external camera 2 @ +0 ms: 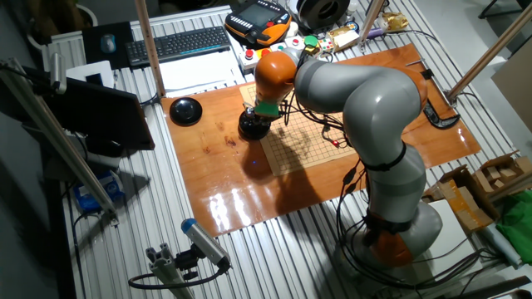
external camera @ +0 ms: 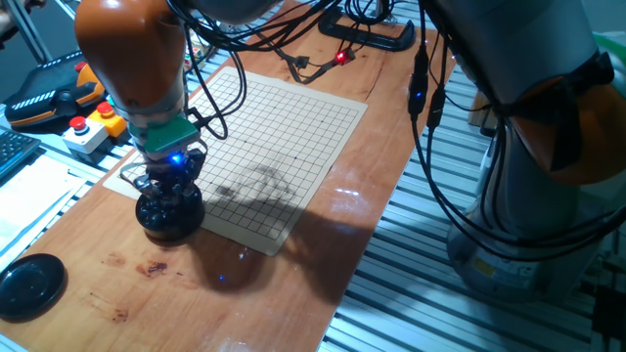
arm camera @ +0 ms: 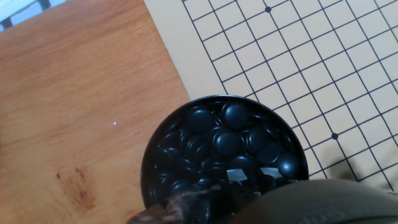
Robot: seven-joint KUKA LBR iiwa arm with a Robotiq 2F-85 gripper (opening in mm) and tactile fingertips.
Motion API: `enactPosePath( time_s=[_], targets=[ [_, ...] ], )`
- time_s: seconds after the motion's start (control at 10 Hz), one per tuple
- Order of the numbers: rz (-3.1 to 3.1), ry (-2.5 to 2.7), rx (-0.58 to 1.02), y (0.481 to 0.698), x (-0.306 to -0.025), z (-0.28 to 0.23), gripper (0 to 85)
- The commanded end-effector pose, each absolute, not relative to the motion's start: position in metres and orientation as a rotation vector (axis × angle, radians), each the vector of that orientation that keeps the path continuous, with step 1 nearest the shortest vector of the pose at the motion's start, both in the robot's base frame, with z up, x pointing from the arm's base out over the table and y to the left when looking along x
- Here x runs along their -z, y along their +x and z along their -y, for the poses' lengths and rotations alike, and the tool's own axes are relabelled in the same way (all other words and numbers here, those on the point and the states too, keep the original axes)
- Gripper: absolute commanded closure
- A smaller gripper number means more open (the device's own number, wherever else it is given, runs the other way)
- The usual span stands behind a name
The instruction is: Play the first move as black on the 3-4 point in the upper right corner of the Go board
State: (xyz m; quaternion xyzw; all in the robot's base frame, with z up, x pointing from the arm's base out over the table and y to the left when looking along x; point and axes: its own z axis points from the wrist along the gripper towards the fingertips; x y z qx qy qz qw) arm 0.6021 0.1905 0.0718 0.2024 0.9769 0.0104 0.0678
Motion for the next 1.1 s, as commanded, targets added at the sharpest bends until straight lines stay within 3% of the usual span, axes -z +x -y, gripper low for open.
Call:
enactPosePath(
  time_s=[0.0,0.2,0.4,0.7,1.0],
  targets=[
    [-2.944,0.607,-0.031,0.6022,-0.0714,-0.1905,70.3],
    [-2.95,0.595,-0.034,0.6027,-0.0705,-0.1897,84.3],
    [-2.954,0.602,-0.014,0.602,-0.071,-0.1897,77.7],
    [-2.964,0.608,-0.003,0.6016,-0.0697,-0.1906,49.7],
    [-2.961,0.61,-0.007,0.6003,-0.0664,-0.192,49.7]
  ],
)
